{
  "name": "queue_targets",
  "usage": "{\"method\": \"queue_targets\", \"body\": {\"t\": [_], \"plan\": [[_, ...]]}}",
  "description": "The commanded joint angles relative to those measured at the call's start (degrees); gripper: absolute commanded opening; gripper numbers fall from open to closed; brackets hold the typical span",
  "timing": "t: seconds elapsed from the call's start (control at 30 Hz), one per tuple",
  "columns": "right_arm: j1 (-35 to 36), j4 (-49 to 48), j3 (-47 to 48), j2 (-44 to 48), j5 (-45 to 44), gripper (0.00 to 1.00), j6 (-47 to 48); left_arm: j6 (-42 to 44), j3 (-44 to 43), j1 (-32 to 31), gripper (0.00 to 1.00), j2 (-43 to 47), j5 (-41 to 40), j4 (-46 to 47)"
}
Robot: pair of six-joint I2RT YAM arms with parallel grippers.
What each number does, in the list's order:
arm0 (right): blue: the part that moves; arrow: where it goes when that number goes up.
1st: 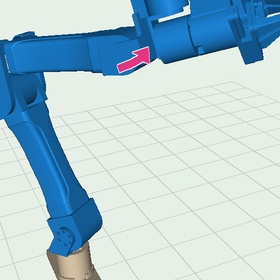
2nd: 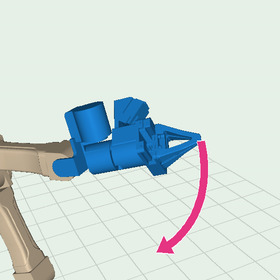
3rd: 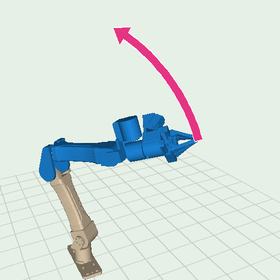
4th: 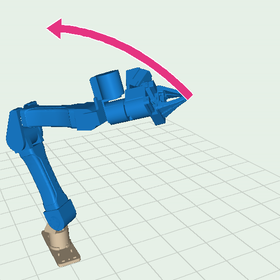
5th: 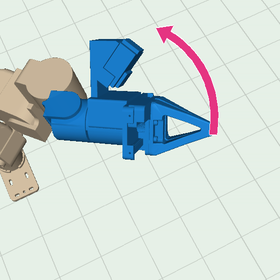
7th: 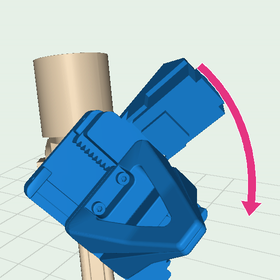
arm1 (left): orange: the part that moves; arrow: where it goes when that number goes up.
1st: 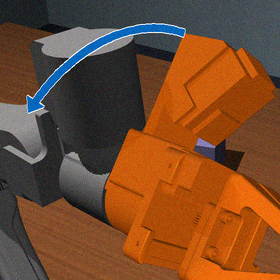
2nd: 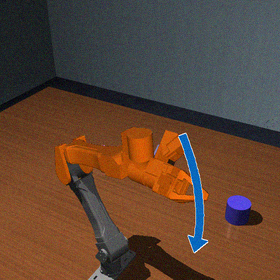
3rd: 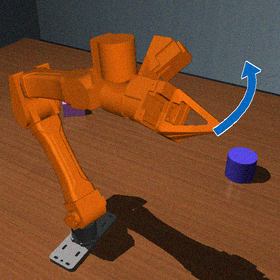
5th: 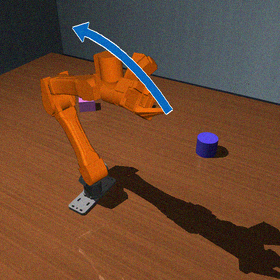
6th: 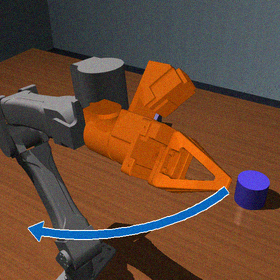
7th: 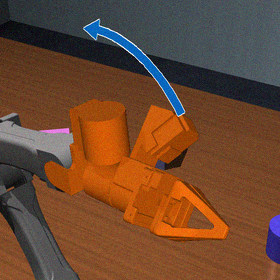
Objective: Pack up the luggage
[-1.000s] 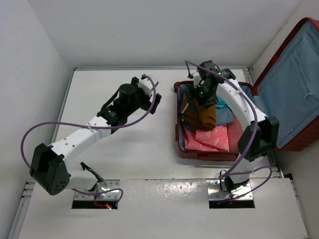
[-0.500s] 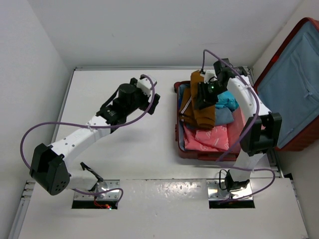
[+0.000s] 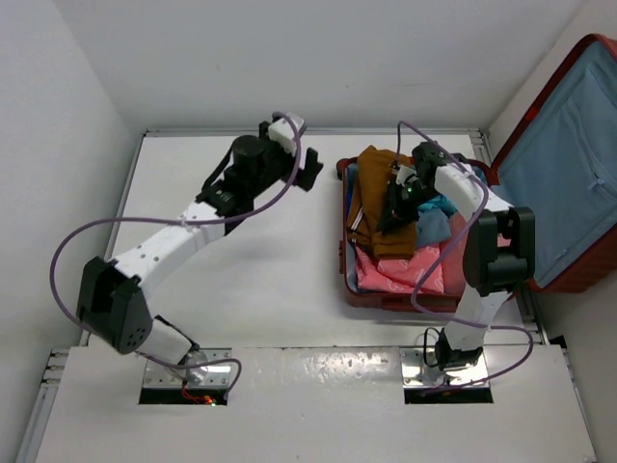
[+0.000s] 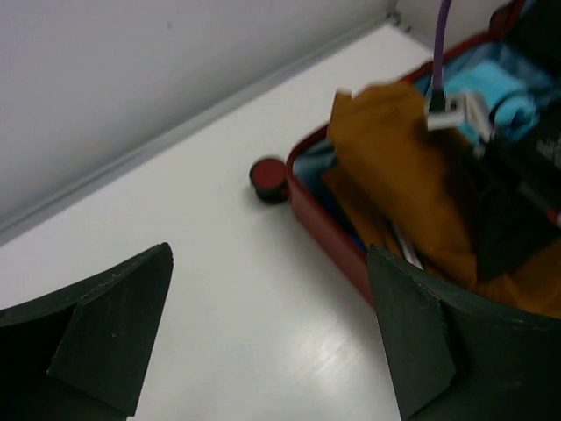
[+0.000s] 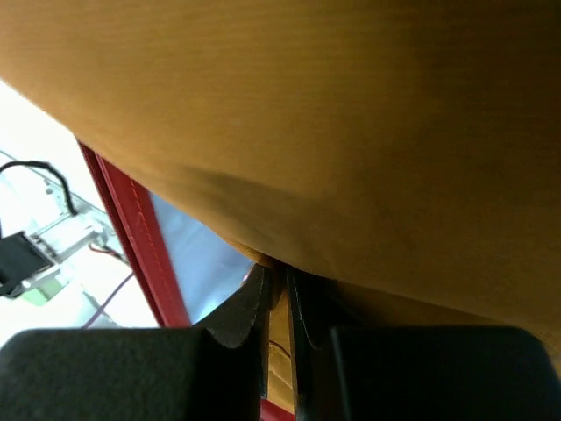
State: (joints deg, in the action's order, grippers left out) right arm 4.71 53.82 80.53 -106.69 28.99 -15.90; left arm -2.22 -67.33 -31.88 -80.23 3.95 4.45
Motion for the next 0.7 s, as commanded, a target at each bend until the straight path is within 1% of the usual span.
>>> {"method": "queue_targets", "body": {"t": [0.0,0.1,0.13,0.17,0.2,0.23,0.3,0.33,0.37,0.4,0.43,0.5,0.53,0.57,0.63,0.67], "plan": [[-0.4,2.7,-6.1,2.7,-12.6,0.09,3.1,-5.2,-6.9,-1.1,0.97,-6.9,2.9,7.8],[-0.6,3.0,-9.6,5.2,-12.3,0.09,3.4,-5.8,-14.0,-3.4,0.97,-15.2,4.3,10.0],[-0.7,3.0,-10.2,5.6,-11.9,0.09,3.5,-7.0,-18.8,-4.2,0.96,-17.6,4.3,9.5],[-0.8,2.9,-11.4,6.5,-11.6,0.09,3.5,-7.7,-21.5,-4.2,0.96,-22.6,4.3,8.7],[-0.8,3.0,-11.9,6.8,-11.5,0.08,3.0,-8.5,-24.4,-4.2,0.96,-25.3,5.4,7.8],[-0.9,3.0,-12.6,7.8,-11.0,0.08,2.8,-9.2,-29.7,-4.8,0.92,-27.8,6.5,6.2],[-1.1,2.8,-13.5,8.4,-10.6,0.08,2.7,-9.2,-33.6,-5.3,0.89,-31.8,8.0,5.5],[-1.3,3.0,-13.6,8.8,-10.5,0.08,2.1,-9.2,-35.0,-5.8,0.85,-34.8,8.6,5.5],[-1.8,3.3,-13.6,8.9,-9.1,0.08,2.6,-9.2,-37.2,-6.7,0.83,-36.1,8.6,4.4],[-2.0,3.4,-13.5,8.9,-8.6,0.09,2.7,-9.2,-38.1,-6.7,0.82,-37.4,8.6,3.5],[-2.3,3.6,-12.3,9.4,-8.1,0.09,2.9,-8.5,-40.7,-7.6,0.77,-40.4,7.6,-0.1],[-2.5,3.9,-10.8,10.8,-6.4,0.15,4.1,-9.1,-42.5,-8.1,0.72,-43.7,5.1,-3.7],[-2.6,3.6,-9.9,11.6,-5.0,0.18,5.8,-9.1,-43.2,-8.1,0.68,-45.4,5.1,-5.0],[-2.5,3.0,-9.3,14.7,-3.1,0.23,6.1,-9.9,-43.8,-7.5,0.60,-48.2,5.9,-6.7],[-2.6,1.8,-6.5,18.2,-2.4,0.30,7.7,-9.9,-43.8,-7.5,0.54,-50.4,4.4,-8.2],[-2.3,1.6,-4.1,19.8,-1.8,0.33,8.3,-9.9,-44.3,-7.5,0.49,-51.3,4.4,-9.1]]}}
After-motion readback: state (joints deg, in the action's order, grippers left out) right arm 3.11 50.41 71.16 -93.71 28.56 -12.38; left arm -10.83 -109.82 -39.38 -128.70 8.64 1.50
